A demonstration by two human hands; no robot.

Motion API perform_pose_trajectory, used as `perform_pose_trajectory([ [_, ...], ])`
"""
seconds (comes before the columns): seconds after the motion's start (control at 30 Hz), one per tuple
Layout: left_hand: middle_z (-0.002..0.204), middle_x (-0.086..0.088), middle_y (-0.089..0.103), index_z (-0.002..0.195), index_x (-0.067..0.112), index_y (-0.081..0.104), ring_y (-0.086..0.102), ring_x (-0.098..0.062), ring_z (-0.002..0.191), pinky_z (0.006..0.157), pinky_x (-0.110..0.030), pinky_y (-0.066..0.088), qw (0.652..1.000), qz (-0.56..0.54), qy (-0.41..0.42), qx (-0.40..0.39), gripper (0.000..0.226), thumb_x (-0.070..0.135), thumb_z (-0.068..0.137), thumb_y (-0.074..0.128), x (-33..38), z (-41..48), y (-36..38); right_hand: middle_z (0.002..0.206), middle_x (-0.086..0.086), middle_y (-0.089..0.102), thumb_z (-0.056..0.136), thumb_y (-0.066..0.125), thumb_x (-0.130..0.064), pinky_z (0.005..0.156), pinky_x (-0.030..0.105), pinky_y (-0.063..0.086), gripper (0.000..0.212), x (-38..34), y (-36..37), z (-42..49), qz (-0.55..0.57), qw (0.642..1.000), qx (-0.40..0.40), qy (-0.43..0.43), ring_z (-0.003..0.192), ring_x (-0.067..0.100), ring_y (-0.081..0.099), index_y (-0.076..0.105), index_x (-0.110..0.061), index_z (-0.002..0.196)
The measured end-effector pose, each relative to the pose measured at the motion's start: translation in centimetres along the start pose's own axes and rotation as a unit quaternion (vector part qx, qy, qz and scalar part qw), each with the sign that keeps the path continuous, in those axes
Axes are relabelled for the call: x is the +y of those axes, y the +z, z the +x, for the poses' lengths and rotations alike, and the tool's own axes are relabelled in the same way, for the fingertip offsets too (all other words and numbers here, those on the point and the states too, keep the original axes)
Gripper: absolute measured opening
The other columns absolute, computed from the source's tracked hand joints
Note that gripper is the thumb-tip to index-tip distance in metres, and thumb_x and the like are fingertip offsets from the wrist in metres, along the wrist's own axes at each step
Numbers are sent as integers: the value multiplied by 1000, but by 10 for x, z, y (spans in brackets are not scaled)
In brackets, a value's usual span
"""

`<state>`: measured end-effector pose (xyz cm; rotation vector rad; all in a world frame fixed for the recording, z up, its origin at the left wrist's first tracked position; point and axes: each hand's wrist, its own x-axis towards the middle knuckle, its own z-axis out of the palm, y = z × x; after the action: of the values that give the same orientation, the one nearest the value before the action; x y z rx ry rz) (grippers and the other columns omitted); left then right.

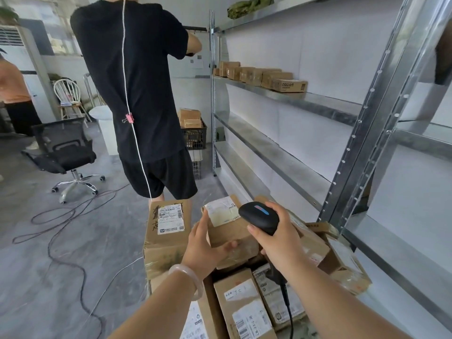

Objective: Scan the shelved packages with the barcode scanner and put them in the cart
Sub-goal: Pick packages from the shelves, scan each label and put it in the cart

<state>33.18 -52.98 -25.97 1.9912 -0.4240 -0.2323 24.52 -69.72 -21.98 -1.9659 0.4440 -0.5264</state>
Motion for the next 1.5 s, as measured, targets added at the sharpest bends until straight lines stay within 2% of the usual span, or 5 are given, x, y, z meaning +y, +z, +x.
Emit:
perform_pose_trajectory([
  [0.3,159,-2,21,157,32,8,20,-19,146,118,-33,21,1000,19,-12,12,111,46,75,81,11,-8,-6,114,-20,50,79,78,-34,82,43,59,66,-7,-9,-9,-5,1000,6,-4,103,16,64,40,-38,133],
  [0.77,165,3,2,153,45,3,2,-27,152,122,-50,14,979,180,92,12,98,62,81,66,82,-27,17,115,-18,49,79,78,-34,91,34,56,67,-19,-81,-60,-21,995,100,-3,105,7,58,40,-38,134],
  [0.87,166,1,2,153,45,1,3,-28,152,123,-51,14,971,209,119,-16,99,65,80,64,99,-37,39,118,-18,50,81,77,-32,92,23,51,66,-19,-108,-82,-35,991,129,-5,107,4,54,38,-40,133],
  [1.07,165,4,2,153,46,-2,1,-25,152,123,-51,9,952,213,192,-103,99,63,81,65,149,-82,97,113,-16,57,79,80,-28,89,40,56,65,-15,-177,-139,-39,978,206,18,99,16,64,38,-45,126],
  [1.5,165,8,11,153,46,5,9,-18,152,122,-48,17,861,151,406,-269,98,71,78,62,297,-282,284,111,-24,61,82,76,-28,80,37,57,58,-8,-384,-368,-100,897,426,68,88,12,65,40,-46,124],
])
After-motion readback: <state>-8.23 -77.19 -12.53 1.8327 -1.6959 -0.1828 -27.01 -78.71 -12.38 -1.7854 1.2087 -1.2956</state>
